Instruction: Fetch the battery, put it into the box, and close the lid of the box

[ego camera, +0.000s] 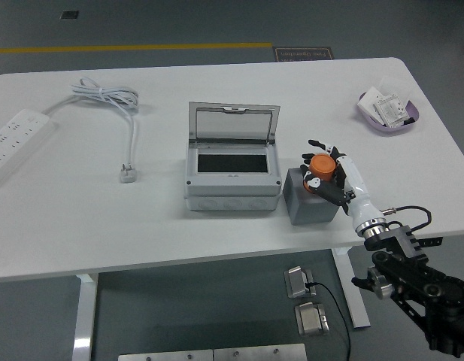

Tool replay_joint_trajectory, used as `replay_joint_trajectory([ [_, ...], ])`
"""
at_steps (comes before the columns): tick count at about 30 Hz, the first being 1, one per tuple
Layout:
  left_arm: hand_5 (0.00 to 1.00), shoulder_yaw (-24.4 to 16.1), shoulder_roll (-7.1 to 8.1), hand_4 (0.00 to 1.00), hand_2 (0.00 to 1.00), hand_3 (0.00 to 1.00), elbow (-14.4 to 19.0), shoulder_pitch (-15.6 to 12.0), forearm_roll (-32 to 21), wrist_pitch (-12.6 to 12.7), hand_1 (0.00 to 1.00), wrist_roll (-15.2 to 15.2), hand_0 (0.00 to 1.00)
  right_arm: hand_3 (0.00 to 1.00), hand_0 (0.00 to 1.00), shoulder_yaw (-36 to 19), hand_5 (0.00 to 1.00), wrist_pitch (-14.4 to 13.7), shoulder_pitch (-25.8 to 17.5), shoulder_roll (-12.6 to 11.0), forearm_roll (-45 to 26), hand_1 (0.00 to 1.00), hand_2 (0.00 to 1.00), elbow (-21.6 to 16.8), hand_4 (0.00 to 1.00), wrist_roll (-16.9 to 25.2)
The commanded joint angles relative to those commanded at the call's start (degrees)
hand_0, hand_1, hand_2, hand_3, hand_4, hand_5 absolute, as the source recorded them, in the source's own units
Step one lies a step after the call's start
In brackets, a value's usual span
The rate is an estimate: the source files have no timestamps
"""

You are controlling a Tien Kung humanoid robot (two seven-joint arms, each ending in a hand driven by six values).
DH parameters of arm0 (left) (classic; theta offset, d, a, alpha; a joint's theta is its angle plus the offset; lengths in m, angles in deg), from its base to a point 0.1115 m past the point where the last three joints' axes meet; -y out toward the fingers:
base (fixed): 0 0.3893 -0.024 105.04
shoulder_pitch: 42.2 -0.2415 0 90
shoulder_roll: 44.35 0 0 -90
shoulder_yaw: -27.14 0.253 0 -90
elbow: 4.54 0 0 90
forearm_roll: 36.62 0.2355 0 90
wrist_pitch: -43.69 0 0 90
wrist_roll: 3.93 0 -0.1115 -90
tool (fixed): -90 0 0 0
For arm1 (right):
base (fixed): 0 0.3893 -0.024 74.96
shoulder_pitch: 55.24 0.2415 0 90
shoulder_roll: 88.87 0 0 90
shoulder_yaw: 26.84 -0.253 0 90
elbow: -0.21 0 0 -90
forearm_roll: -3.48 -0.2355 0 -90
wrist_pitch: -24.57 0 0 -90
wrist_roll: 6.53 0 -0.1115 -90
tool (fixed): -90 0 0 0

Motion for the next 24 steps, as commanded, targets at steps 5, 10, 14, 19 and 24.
replay_joint_trajectory([
  [5, 0.192, -0.02, 0.01, 0.631, 0.681, 0.624, 0.01, 0.0, 0.01, 0.03, 0.719, 0.01, 0.666, 0.629, 0.486, -0.15, 0.002, -0.28, 0.19, 0.06, -0.75, 0.531, 0.536, -0.06, 0.333, -0.1],
  [10, 0.191, -0.09, 0.02, 0.632, 0.681, 0.624, 0.02, -0.02, 0.03, 0.05, 0.719, 0.04, 0.666, 0.583, 0.485, -0.41, 0.002, -0.61, 0.56, 0.18, -1.69, 0.513, 0.498, -0.13, 0.362, -0.24],
  [14, 0.191, -0.08, 0.03, 0.632, 0.681, 0.624, 0.02, 0.0, -0.02, 0.06, 0.719, 0.03, 0.666, 0.583, 0.485, -0.57, 0.002, -0.8, 0.93, 0.17, -2.25, 0.513, 0.498, -0.21, 0.362, -0.37],
  [19, 0.191, -0.12, 0.03, 0.632, 0.681, 0.624, 0.03, 0.01, 0.01, 0.07, 0.72, 0.04, 0.666, 0.519, 0.479, -0.81, 0.002, -0.96, 1.39, 0.15, -2.6, 0.501, 0.474, -0.33, 0.372, -0.26],
  [24, 0.189, -0.25, 0.01, 0.633, 0.682, 0.625, 0.03, -0.02, 0.21, 0.07, 0.719, 0.08, 0.667, 0.439, 0.479, -0.71, 0.002, -1.18, 2.08, 0.1, -2.63, 0.492, 0.454, -0.36, 0.267, -0.11],
])
